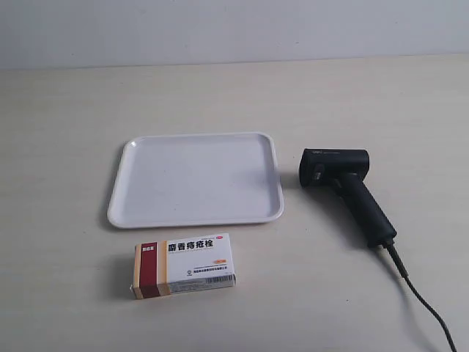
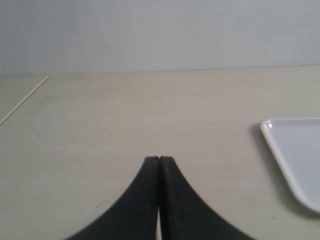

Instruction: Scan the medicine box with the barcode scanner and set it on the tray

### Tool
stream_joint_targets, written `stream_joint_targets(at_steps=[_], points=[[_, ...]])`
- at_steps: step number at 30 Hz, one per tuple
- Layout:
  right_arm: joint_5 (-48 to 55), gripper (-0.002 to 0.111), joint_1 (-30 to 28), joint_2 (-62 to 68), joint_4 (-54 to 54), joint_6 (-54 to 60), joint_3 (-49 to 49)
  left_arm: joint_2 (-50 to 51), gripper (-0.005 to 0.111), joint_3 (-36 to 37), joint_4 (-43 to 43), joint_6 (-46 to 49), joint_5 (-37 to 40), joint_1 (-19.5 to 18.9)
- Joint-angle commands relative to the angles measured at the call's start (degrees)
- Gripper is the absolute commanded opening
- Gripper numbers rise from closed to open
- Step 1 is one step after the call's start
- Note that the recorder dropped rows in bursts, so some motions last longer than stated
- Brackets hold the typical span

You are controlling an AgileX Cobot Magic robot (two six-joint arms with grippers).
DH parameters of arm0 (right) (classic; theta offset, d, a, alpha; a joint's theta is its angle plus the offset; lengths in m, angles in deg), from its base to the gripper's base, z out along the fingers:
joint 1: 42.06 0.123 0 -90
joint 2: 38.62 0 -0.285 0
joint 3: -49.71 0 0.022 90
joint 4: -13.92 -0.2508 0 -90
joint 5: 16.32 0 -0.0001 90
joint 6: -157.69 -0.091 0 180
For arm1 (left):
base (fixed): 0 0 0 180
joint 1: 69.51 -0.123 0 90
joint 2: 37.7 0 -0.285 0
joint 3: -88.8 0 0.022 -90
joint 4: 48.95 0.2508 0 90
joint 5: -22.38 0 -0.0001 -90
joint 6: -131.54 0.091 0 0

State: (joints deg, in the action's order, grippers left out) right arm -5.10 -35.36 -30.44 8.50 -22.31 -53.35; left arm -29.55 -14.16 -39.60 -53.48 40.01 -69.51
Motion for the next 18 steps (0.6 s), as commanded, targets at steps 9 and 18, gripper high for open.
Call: stream_joint_targets(at_steps=[9,18], points=[[-0.63,0.001,-0.39,-0.39,-0.24,0.34,0.28,-0.36,0.001,0.18,-7.73,-13.18,-16.64,-0.09],[-15.85,0.001,-0.39,-0.39,-8.1,-13.45,0.28,1.26,0.0,-0.7,-7.3,-18.13,-50.71,-0.09]])
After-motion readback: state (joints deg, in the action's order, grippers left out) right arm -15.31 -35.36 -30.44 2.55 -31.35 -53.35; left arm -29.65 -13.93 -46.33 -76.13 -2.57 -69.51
